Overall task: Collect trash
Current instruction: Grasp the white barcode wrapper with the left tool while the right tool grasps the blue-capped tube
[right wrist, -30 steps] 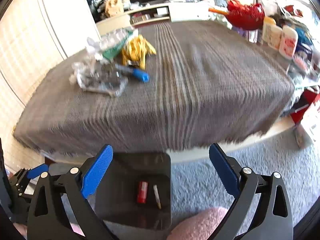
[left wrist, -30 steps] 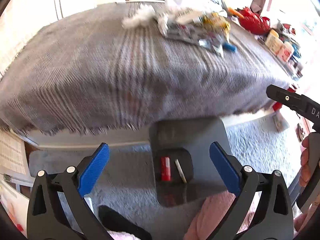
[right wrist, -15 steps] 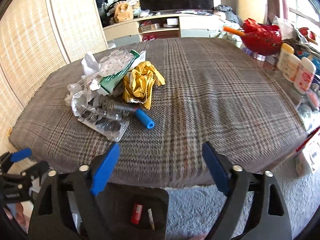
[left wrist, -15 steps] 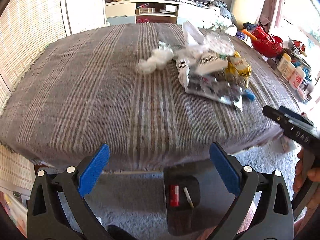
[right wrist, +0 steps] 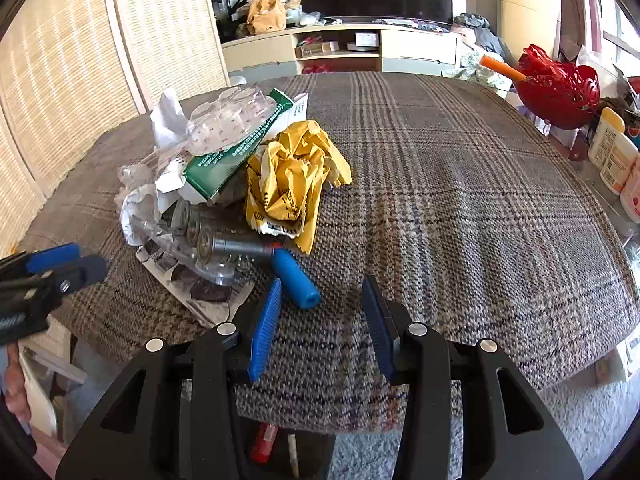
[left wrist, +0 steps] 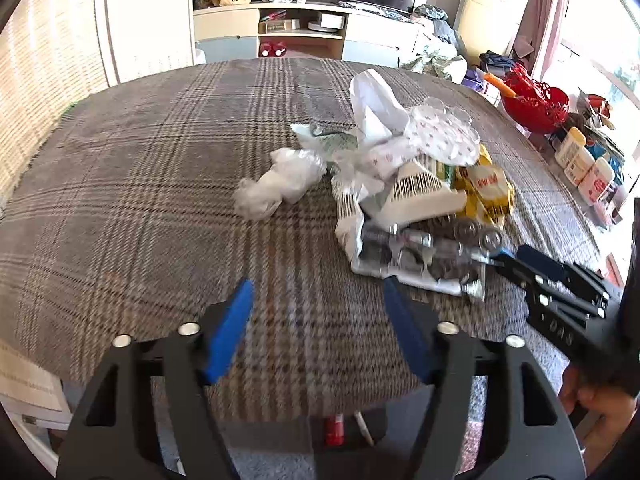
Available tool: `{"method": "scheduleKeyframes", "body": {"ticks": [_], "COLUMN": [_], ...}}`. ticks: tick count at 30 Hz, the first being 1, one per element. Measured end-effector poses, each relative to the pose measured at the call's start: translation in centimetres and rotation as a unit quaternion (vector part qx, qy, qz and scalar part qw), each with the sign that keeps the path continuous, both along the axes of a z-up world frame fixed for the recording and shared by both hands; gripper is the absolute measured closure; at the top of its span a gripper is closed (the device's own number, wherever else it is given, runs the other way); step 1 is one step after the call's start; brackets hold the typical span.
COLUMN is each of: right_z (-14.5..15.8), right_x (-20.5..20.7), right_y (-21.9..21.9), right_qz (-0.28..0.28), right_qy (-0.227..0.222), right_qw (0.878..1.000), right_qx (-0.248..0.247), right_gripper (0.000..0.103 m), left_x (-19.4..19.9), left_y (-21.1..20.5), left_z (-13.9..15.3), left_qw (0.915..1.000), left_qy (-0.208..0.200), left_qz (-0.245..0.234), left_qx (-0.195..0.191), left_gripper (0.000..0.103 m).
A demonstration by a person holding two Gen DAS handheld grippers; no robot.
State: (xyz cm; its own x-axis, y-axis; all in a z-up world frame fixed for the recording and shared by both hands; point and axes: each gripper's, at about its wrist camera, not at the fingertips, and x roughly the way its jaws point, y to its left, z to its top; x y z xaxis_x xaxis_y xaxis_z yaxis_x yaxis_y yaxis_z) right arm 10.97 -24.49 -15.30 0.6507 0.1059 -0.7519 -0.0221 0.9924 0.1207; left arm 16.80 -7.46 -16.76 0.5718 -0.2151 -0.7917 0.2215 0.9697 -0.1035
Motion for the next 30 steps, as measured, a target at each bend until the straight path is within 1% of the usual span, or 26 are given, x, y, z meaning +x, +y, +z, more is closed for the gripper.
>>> {"method": "scheduleKeyframes", "body": {"ticks": [3,6,8,10,11,13,14,15,17,22,30], "right_z": [-0.1,-0.2,-0.3,-0.3,-0.3,-0.4,-0.3,-0.4,-0.4,-0.4,-0.4], "right_x": [0.3,0.4,0.4,0.5,0.4,0.3,0.2,0.0,-0.4,-1.7,-4.1], "right_y": [0.5,0.9,0.9,0.9,0.8,0.8,0.8,0.8,0.8,0.4,0.0], "right_qz": [0.01,0.022,0.023,0.021,0.02,0.021,0.021,0.021,0.022,0.015,-0.004], "right_qy": [-0.002,-0.005,-0.006,-0.007,-0.007,-0.007,-0.008,-0.008,-0.007,-0.004,0.011], "right_qw": [1.0,1.0,1.0,1.0,1.0,1.0,1.0,1.0,1.0,1.0,1.0], "right_qx": [0.001,0.007,0.008,0.007,0.008,0.008,0.007,0.008,0.009,0.015,0.014], "right_gripper": [0.063,0.064,0.072,0.08,0.081,0.083,0.085,0.086,0.089,0.089,0.089], "left_x": [1.3,2.2,2.8,3.2,3.3,3.6,3.5,3.5,3.3,2.1,-1.1], "left_y": [-0.5,-0.8,-1.2,-1.4,-1.6,-1.7,-1.8,-1.7,-1.6,-1.6,-0.9], "left_z": [-0.1,-0.4,-0.7,-0.9,-1.1,-1.3,-1.4,-1.4,-1.3,-1.0,-1.3], "left_qw": [1.0,1.0,0.9999,0.9997,0.9996,0.9995,0.9995,0.9995,0.9996,0.9994,0.9991], "left_qy": [-0.002,0.001,0.001,0.003,0.006,0.008,0.008,0.008,0.006,-0.002,0.001], "left_qz": [-0.002,-0.009,-0.015,-0.021,-0.024,-0.028,-0.028,-0.029,-0.028,-0.031,-0.032], "left_qx": [0.0,0.0,0.008,0.01,0.011,0.012,0.011,0.009,0.007,0.016,0.029], "left_gripper": [0.044,0.051,0.056,0.064,0.068,0.079,0.082,0.089,0.09,0.094,0.095]}}
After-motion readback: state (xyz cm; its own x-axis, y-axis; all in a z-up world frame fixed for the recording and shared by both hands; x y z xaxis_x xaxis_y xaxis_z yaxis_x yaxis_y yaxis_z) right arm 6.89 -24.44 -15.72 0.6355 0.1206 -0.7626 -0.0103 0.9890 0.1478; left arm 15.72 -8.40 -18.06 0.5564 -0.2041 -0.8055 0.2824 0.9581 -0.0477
